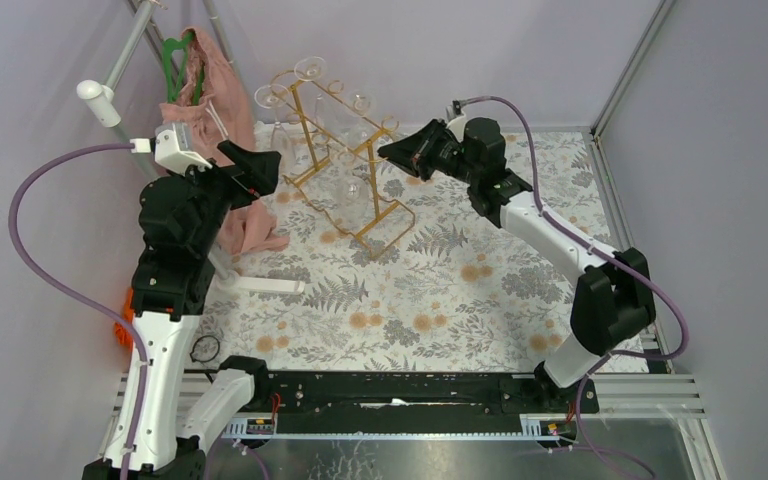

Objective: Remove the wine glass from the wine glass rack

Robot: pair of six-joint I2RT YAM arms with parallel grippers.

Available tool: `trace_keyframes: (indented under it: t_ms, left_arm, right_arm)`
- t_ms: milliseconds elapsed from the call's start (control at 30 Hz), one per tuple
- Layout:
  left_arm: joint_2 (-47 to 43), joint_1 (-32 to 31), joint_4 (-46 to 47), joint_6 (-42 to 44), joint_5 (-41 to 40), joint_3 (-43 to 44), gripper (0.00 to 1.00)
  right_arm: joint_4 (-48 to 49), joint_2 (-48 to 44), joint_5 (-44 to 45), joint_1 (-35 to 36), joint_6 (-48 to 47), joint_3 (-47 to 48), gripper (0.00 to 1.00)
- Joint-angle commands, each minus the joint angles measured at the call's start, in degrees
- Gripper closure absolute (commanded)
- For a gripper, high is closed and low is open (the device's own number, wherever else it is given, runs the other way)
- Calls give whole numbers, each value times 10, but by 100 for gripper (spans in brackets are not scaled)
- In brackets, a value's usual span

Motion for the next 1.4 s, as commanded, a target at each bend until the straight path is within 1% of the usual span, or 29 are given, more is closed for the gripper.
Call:
trace_keyframes:
  t_ms: [0, 200, 367, 533, 767, 1000, 1100, 1367]
  left_arm:
    - [3, 1, 42, -13, 22, -11, 1]
    - [20, 0, 52, -23, 41, -14, 2]
    - [44, -1, 63, -36, 60, -17, 6]
    - [59, -3, 63, -37, 56, -20, 6]
    - [84, -13, 72, -43, 63, -20, 6]
    - [114, -44, 93, -44, 49, -23, 7]
    - [130, -60, 102, -44, 37, -22, 7]
    - [183, -85, 118, -48, 37, 2, 7]
  right_arm:
    - [-43, -59, -7, -21, -72, -13, 100]
    - [-70, -105, -14, -45, -93, -55, 100]
    - [-80, -140, -17, -61, -105, -93, 100]
    - [-89, -170, -26, -76, -114, -121, 100]
    - [-136, -210, -21, -90, -148, -135, 100]
    - [-192, -251, -20, -113, -193, -146, 100]
    - [-223, -264, -29, -119, -208, -149, 100]
    - [-288, -287, -50, -133, -253, -142, 100]
